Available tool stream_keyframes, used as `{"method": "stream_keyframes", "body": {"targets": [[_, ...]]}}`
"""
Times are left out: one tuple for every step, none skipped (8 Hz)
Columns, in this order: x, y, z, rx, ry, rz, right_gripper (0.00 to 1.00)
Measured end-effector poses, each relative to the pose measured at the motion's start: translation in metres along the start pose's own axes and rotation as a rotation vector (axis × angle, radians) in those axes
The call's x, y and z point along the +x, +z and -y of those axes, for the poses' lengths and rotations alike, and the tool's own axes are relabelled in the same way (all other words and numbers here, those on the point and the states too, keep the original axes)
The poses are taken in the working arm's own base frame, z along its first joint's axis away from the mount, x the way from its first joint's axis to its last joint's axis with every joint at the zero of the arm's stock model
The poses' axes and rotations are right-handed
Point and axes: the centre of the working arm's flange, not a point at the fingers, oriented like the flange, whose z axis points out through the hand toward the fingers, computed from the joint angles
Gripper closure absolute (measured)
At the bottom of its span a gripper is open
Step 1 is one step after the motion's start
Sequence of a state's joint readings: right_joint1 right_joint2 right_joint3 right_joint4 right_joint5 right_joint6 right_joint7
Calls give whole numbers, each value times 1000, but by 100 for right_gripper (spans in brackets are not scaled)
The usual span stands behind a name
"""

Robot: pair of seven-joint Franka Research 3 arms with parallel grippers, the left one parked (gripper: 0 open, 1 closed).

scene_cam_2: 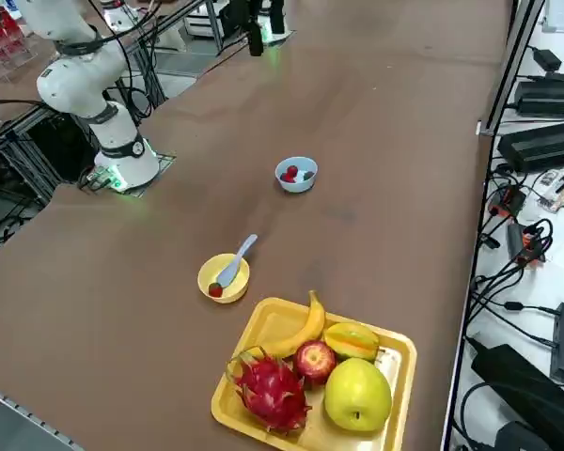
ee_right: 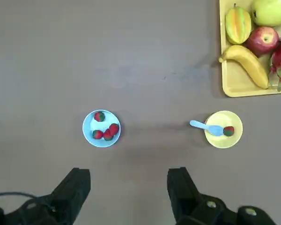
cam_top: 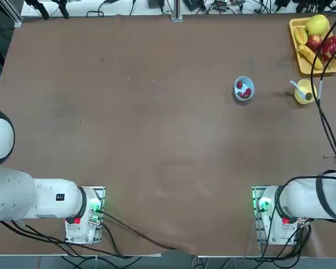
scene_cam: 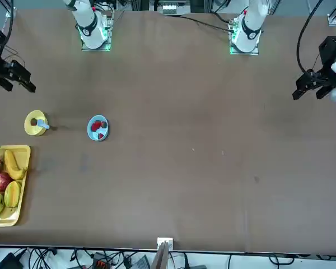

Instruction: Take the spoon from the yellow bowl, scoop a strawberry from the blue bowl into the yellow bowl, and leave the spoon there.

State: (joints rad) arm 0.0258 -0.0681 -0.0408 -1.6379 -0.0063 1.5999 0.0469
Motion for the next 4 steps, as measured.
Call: {"method": "stream_keyframes", "body": {"targets": [[-3, -2, 0, 1, 0, -3, 0], [-3, -2, -1, 1, 0, -5, 0], [-3, -2, -1, 1, 0, -5, 0], [-3, -2, 0, 1, -1, -5, 0]]}}
